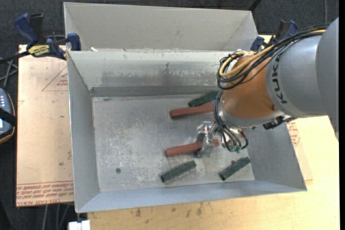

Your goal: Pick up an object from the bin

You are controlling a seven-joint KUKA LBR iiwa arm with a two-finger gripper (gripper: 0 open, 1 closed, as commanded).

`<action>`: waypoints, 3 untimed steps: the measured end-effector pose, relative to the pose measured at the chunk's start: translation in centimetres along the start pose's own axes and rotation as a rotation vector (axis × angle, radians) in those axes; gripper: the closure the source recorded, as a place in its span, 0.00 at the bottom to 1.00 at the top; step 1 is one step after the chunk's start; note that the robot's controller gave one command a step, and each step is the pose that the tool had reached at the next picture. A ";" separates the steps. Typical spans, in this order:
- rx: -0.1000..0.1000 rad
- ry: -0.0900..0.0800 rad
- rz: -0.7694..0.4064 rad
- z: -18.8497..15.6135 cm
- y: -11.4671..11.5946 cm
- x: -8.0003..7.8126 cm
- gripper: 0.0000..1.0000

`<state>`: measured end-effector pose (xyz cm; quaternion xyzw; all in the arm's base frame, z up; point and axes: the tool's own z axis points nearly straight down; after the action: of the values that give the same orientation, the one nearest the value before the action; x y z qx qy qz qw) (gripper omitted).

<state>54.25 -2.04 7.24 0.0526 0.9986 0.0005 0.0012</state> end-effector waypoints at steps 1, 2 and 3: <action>0.000 0.007 -0.003 -5.3 0.6 -0.1 1.00; 0.000 0.002 -0.065 0.4 2.6 -1.7 0.00; 0.000 -0.001 -0.066 0.1 2.6 -1.7 1.00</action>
Offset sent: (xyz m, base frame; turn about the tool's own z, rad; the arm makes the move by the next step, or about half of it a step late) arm 0.0185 0.0238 -0.0024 -0.0661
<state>56.22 0.38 7.14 0.0194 0.9998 0.0003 0.0017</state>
